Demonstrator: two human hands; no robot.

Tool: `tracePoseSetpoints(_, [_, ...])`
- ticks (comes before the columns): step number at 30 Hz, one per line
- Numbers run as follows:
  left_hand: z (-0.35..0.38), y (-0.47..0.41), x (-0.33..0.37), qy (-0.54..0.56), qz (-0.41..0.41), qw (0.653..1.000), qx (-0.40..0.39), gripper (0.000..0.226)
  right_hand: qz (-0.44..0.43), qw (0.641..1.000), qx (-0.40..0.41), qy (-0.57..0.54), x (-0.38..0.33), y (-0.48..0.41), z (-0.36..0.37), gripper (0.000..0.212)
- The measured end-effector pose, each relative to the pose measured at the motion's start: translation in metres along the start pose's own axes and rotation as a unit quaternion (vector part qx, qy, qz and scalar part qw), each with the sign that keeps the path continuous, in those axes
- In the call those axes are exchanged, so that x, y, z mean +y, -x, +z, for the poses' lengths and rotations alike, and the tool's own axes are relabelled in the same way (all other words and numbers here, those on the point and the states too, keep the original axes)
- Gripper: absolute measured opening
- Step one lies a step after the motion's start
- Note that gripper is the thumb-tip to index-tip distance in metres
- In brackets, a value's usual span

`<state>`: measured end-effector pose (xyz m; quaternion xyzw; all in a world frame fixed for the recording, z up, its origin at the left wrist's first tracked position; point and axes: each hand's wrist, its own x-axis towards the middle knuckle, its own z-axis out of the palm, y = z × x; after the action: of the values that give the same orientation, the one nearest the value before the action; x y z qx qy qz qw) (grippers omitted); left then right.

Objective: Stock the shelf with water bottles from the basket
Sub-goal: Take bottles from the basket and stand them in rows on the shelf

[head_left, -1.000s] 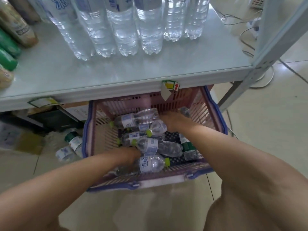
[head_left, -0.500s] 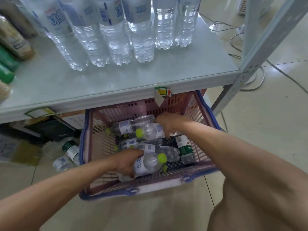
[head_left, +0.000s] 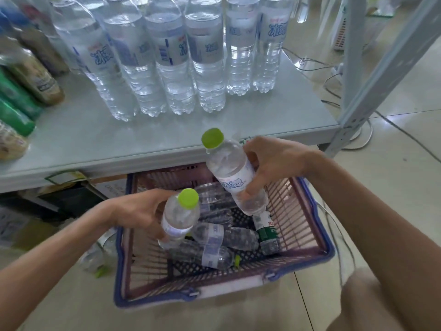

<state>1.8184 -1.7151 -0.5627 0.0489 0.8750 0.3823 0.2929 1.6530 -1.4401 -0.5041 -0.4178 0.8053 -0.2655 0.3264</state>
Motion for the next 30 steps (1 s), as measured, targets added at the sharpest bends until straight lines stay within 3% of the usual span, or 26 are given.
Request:
tracePoseSetpoints(3, [0.000,-0.003,0.008,0.009,0.023,1.000,0.001,0.063,-0.037,0.998,0.030,-0.036,-0.015,0.013,-0.019,0.060])
tracePoseSetpoints(8, [-0.003,-0.009,0.036,0.041,0.085,0.995,0.015,0.052,-0.078,0.979,0.131,-0.136,-0.024,0.039,-0.060,0.058])
tracePoseSetpoints(14, [-0.041,-0.015,0.090,0.068,0.126,0.979,0.146,0.055,-0.068,0.952,0.259,-0.146,-0.024,0.046,-0.103,0.057])
tracePoseSetpoints(16, [-0.049,-0.021,0.110,0.076,0.139,0.965,0.207,0.054,-0.063,0.942,0.292,-0.155,-0.022,0.042,-0.109,0.061])
tracePoseSetpoints(21, [-0.056,-0.045,0.150,0.185,0.142,0.918,0.321,0.058,-0.062,0.905,0.376,-0.189,-0.006,0.024,-0.114,0.046])
tracePoseSetpoints(23, [-0.058,-0.059,0.163,0.224,0.145,0.894,0.360,0.058,-0.051,0.882,0.425,-0.196,0.006,0.013,-0.115,0.055])
tracePoseSetpoints(25, [-0.061,-0.073,0.175,0.226,0.136,0.873,0.409,0.056,-0.032,0.865,0.464,-0.187,0.018,0.002,-0.117,0.067])
tracePoseSetpoints(30, [-0.069,-0.117,0.184,0.209,0.084,0.837,0.498,0.059,0.010,0.845,0.514,-0.147,0.029,-0.013,-0.111,0.065])
